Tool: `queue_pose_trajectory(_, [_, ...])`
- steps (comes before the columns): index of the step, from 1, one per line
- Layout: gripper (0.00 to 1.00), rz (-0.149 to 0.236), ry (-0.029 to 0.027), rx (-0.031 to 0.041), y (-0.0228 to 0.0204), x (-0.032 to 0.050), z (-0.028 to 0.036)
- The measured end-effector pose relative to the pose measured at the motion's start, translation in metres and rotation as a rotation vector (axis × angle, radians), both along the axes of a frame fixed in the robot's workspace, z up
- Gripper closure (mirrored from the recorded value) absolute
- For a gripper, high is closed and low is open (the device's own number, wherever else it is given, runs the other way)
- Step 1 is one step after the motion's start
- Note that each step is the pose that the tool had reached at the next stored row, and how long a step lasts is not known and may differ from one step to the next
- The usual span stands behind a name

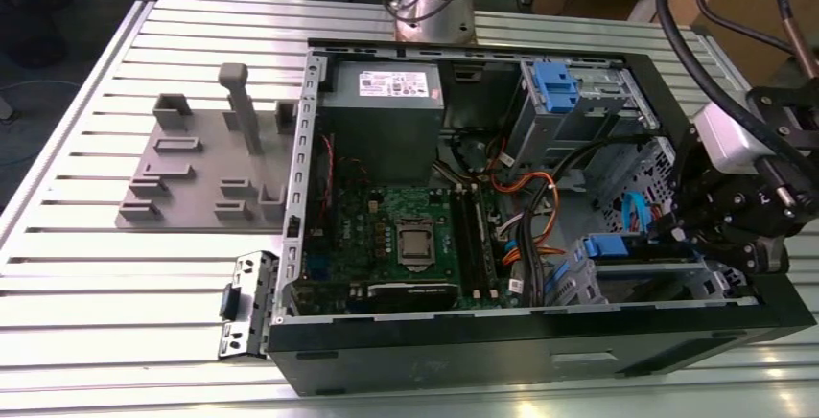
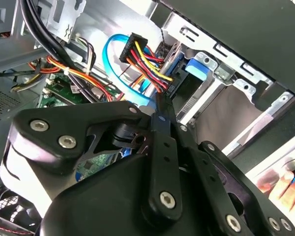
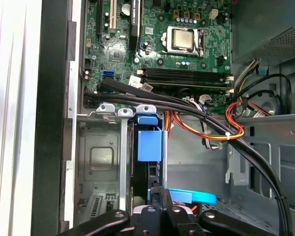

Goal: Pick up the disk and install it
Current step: 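Insert the second disk wire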

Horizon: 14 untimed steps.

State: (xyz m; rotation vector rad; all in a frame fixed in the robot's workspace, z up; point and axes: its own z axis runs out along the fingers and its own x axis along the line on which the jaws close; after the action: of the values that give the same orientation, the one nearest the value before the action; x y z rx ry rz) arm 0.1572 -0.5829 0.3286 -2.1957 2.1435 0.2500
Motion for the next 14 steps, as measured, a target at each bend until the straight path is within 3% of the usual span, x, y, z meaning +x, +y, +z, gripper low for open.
queue_pose_trajectory(5, [0.9, 0.0, 0.0003, 0.0025, 0.0003, 0.0014, 0.0004])
queue_pose_trajectory(7, [0.9, 0.0, 0.0001, 0.0056, 0.0003, 0.0028, 0.0039])
queue_pose_trajectory(9, [0.9, 0.0, 0.0004, 0.0025, 0.0001, 0.0041, 0.0097])
queue_pose_trajectory(14, [0.9, 0.0, 0.0009, 0.0024, 0.0, 0.0076, 0.0209])
